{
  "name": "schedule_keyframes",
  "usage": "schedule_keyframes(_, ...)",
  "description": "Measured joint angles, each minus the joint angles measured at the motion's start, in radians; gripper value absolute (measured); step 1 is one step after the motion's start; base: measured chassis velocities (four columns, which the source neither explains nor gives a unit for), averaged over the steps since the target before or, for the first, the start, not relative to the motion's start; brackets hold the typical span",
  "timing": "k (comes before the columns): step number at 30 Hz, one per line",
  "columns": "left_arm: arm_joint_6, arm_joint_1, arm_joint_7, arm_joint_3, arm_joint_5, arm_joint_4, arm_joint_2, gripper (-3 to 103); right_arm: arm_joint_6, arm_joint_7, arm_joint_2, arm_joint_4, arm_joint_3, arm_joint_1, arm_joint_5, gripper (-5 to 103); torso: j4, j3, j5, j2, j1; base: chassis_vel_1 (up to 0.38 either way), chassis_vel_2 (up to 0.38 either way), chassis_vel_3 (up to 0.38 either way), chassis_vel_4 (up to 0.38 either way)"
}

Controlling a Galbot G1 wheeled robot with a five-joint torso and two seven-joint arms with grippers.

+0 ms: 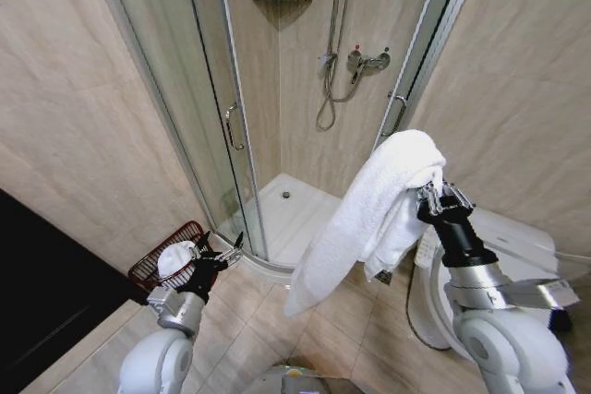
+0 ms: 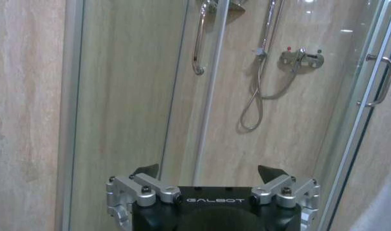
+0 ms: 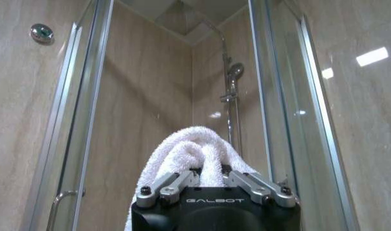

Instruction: Discard the used towel into the hamper.

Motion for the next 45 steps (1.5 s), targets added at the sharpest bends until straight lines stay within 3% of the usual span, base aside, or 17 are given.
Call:
schedule_keyframes(17,0.000,0.000,0.000,0.000,0.000,0.000,0.000,100,0.001,0.000,-0.006,0.000,-0.001,0.001,-0.001,14,0.0001,0.000,0.0000,-0.001,0.000,0.002,0.003,0.003,0.002)
schedule_keyframes(27,0.000,0.000,0.000,0.000,0.000,0.000,0.000,100,0.005,0.045,-0.009,0.000,0.010,0.007,0.001,14,0.0000,-0.001,0.0002,-0.001,-0.001,0.061,0.067,0.080,0.074)
schedule_keyframes(45,0.000,0.000,0.000,0.000,0.000,0.000,0.000,100,0.049,0.040,-0.017,0.000,0.035,0.020,0.024,14,0.0000,-0.001,0.0002,-0.002,-0.001,0.117,0.121,0.115,0.118)
